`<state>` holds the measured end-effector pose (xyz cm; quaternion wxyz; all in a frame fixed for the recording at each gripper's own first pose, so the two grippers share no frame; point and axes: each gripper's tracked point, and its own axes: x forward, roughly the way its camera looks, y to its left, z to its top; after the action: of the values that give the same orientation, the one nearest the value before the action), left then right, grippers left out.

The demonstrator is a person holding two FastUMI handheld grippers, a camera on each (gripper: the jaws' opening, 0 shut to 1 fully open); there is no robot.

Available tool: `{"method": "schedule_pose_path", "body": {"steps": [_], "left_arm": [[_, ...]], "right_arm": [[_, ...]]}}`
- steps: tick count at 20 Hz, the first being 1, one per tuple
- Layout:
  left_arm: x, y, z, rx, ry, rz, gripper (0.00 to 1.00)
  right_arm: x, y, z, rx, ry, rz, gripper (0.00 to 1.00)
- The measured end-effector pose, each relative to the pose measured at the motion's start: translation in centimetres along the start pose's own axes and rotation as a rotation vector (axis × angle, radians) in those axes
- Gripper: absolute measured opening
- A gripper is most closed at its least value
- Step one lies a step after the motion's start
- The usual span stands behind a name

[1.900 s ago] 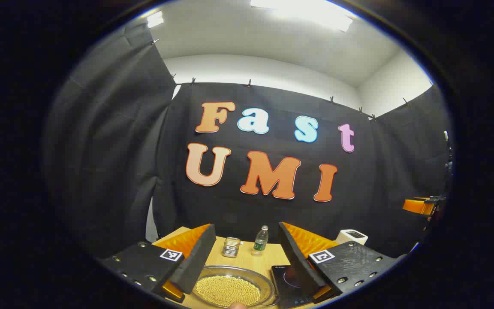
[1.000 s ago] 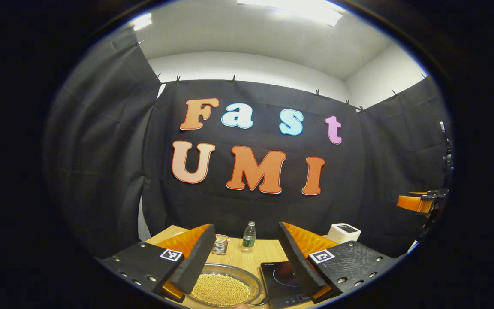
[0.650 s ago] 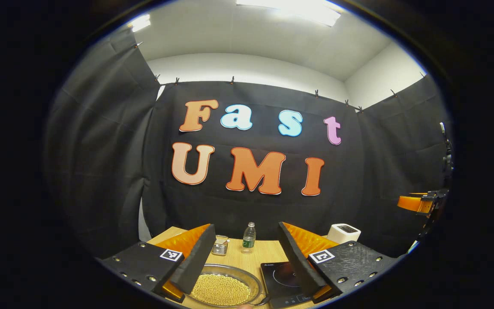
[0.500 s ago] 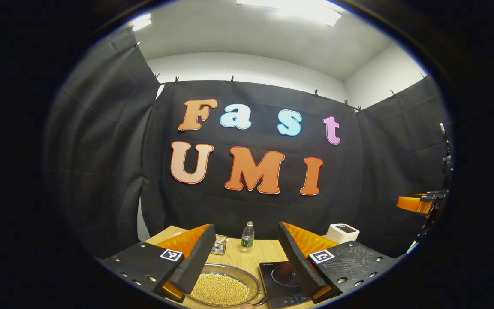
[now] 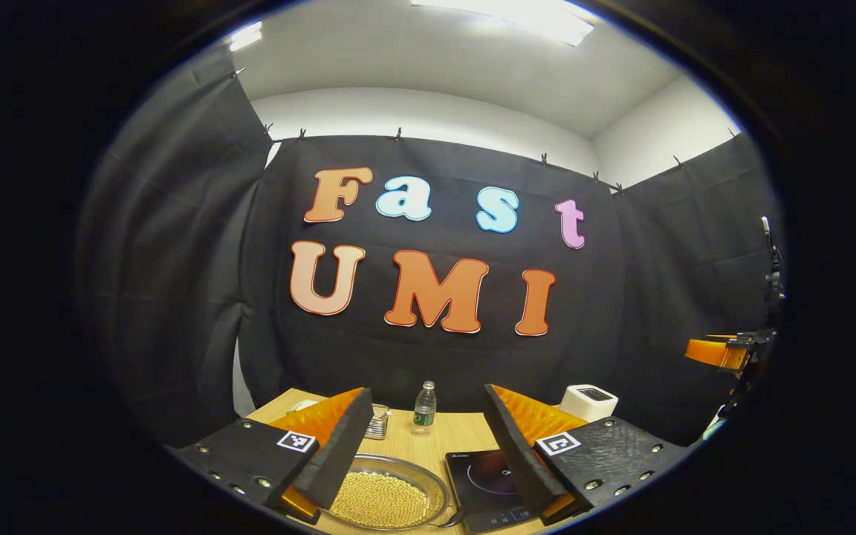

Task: First push the handle of the pot to place it horizontally, then grasp the pot with both hands and set it on the induction cooktop.

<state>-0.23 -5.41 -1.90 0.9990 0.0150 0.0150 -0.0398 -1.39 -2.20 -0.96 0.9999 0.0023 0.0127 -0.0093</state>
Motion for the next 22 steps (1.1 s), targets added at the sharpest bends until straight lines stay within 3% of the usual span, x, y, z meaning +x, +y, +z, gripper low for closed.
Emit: {"method": "schedule_pose_path", "body": {"steps": [4, 5, 10, 11, 12, 17, 19, 20, 22], "left_arm": [[0.0, -0.2, 0.3, -0.005, -0.017, -0.011, 0.93], [0.1, 0.1, 0.3, -0.012, -0.019, -0.005, 0.75], [0.1, -0.3, -0.3, -0.001, -0.004, -0.015, 0.72], [0.2, -0.4, -0.4, 0.004, 0.001, -0.02, 0.59], [0.3, -0.6, -0.5, 0.008, 0.002, -0.032, 0.59], [0.5, -1.3, -0.4, 0.026, -0.009, -0.054, 0.3], [0.6, -1.9, -0.7, 0.039, -0.002, -0.078, 0.3], [0.8, -2.3, -1.1, 0.038, 0.01, -0.093, 0.18], [0.9, -3.0, -2.0, 0.027, 0.038, -0.118, 0.1]], "right_arm": [[0.1, -0.2, -0.3, -0.003, 0.003, -0.005, 0.95], [0.1, -0.3, -0.3, -0.001, 0.003, -0.005, 0.95], [0.2, -0.6, -0.6, 0.002, 0.007, -0.008, 0.95], [0.3, -0.5, -0.7, 0.004, 0.009, -0.008, 0.95], [0.3, -0.6, -0.7, 0.007, 0.01, -0.007, 0.95], [0.4, -0.9, -0.9, -0.001, 0.009, -0.017, 0.95], [0.3, -0.9, -1.0, 0.005, 0.011, -0.014, 0.95], [0.4, -0.9, -1.0, 0.011, 0.012, -0.012, 0.95], [0.4, -0.8, -1.1, 0.018, 0.011, -0.011, 0.95]]}}
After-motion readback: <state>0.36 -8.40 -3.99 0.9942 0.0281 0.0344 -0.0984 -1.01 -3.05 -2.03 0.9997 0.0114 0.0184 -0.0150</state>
